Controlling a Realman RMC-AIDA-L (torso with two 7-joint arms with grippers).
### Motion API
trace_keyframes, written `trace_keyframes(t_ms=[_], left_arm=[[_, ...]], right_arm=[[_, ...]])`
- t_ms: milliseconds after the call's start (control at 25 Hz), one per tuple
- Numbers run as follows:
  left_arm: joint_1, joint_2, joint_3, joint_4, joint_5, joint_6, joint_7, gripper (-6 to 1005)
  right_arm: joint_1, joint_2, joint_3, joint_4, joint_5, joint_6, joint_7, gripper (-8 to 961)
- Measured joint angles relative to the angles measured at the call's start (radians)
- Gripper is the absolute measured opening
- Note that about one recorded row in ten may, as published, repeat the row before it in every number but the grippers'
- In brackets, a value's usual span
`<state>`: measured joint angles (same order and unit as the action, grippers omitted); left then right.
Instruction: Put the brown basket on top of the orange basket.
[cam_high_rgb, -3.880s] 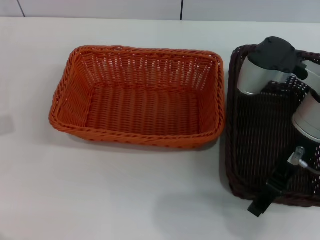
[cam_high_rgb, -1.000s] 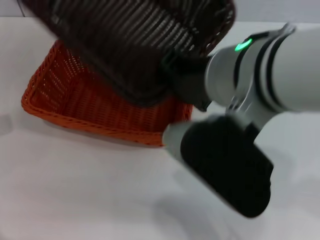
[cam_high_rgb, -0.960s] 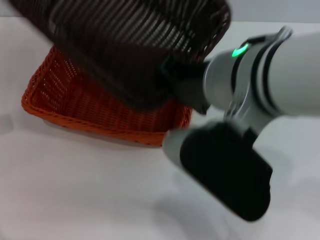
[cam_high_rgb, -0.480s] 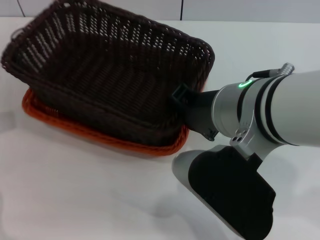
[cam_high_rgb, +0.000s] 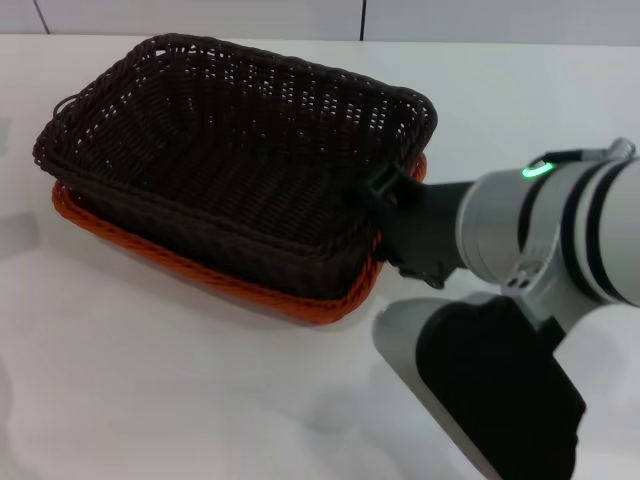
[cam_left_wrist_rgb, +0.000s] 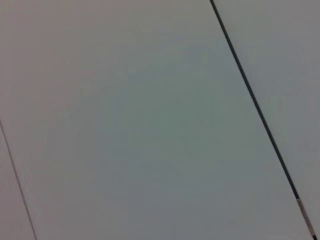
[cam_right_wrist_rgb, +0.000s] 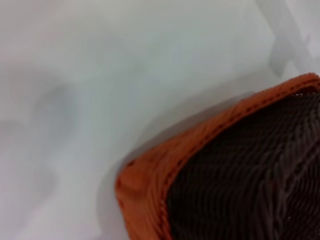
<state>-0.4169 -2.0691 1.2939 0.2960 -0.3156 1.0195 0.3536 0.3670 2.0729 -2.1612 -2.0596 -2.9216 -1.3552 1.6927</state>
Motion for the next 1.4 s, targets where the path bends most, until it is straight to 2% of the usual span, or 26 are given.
trace_keyframes(t_ms=[120,200,320,520,1280,1360,1400], left_arm=[[0.000,0.003,-0.003,0.000,0.001,-0.004,0.000,844],[0.001,0.004,-0.004,0.000,0.001,-0.004,0.000,844],[0.005,0.006,-0.007,0.000,0.001,-0.007,0.001,844],[0.003,0.008,-0.007,0.000,0.005,-0.023,0.002,844],[-0.011,0.004,-0.007,0.000,0.002,-0.039,0.056,844],[-0.011,0.003,-0.007,0.000,0.000,-0.039,0.056,844],[-0.010,0.003,-0.007,0.000,0.000,-0.039,0.056,844]], right_arm=[[-0.032,0.004,-0.012,-0.009,0.000,-0.018,-0.002,403],[-0.040,0.004,-0.015,-0.011,0.000,-0.009,-0.002,490],[-0.089,0.005,-0.040,-0.007,0.002,0.118,0.007,620],[-0.105,0.007,-0.059,-0.001,0.023,0.159,0.037,789],[-0.098,0.006,-0.075,0.005,0.150,0.173,0.052,789],[-0.097,0.006,-0.077,0.006,0.161,0.192,0.051,789],[-0.103,0.006,-0.077,0.013,0.168,0.252,0.052,789]])
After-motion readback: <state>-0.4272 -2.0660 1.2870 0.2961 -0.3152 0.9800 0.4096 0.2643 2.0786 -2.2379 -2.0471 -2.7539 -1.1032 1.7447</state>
